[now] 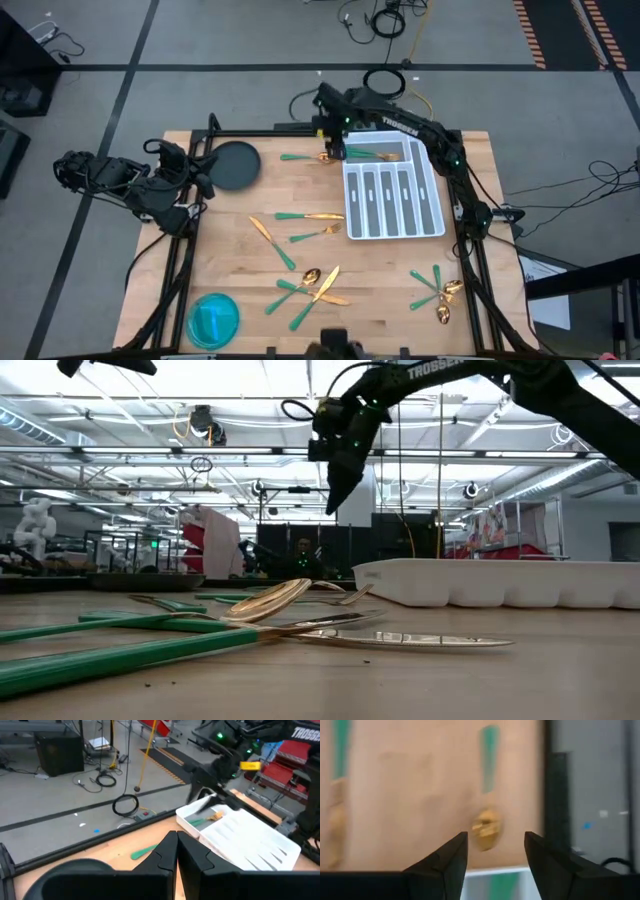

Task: Sort silverware
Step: Put the green fork into the silverware tray

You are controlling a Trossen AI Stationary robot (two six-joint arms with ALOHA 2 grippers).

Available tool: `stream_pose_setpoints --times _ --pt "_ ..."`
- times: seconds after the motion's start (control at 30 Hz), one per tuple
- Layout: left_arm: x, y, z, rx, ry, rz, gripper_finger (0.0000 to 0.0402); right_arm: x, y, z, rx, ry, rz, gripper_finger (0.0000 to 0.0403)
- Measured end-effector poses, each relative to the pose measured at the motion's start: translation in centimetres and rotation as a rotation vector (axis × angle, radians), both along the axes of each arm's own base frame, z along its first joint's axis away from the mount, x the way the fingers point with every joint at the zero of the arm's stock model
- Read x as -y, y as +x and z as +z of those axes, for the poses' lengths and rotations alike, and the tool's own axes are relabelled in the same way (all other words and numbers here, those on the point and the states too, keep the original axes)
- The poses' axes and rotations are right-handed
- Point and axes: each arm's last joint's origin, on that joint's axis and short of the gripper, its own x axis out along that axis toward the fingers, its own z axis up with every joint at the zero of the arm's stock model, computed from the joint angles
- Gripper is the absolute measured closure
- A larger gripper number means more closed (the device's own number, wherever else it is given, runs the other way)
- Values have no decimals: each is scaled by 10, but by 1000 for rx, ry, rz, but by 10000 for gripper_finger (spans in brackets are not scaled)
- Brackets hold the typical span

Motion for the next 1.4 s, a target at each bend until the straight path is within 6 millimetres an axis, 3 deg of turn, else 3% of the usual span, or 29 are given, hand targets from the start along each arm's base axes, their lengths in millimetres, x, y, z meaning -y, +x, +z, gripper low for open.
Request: stream_pose_setpoints --times 0.1,0.2,0.33,0.53,0.77,0.9,1.03,1.2,1.3,1.4 --pt "0 0 0 -6 2 -1 384 -29 3 -4 -88 92 54 215" --pt "0 0 0 -6 1 -2 384 -71 11 -6 -169 150 128 215" --pt "0 0 -1 -14 3 -5 384 -129 33 -8 -153 169 221 215" --pt "1 1 -3 -44 -10 -34 384 -198 46 -7 -127 132 386 215" --pt "0 -1 -4 -65 -2 -33 384 -255 57 -16 -94 147 431 215" --pt "1 0 -5 -71 -27 -56 384 -273 59 -26 -125 192 390 215" --pt "3 1 -6 -93 -78 -116 384 -277 45 -34 -287 251 290 215" --pt "5 3 -7 -118 -83 -135 384 -286 4 -42 -566 263 186 215" --pt "6 5 -8 -139 -74 -152 384 -304 -31 -42 -567 282 142 215" --pt "6 6 -8 -146 -76 -159 384 -321 -75 -40 -451 337 25 215"
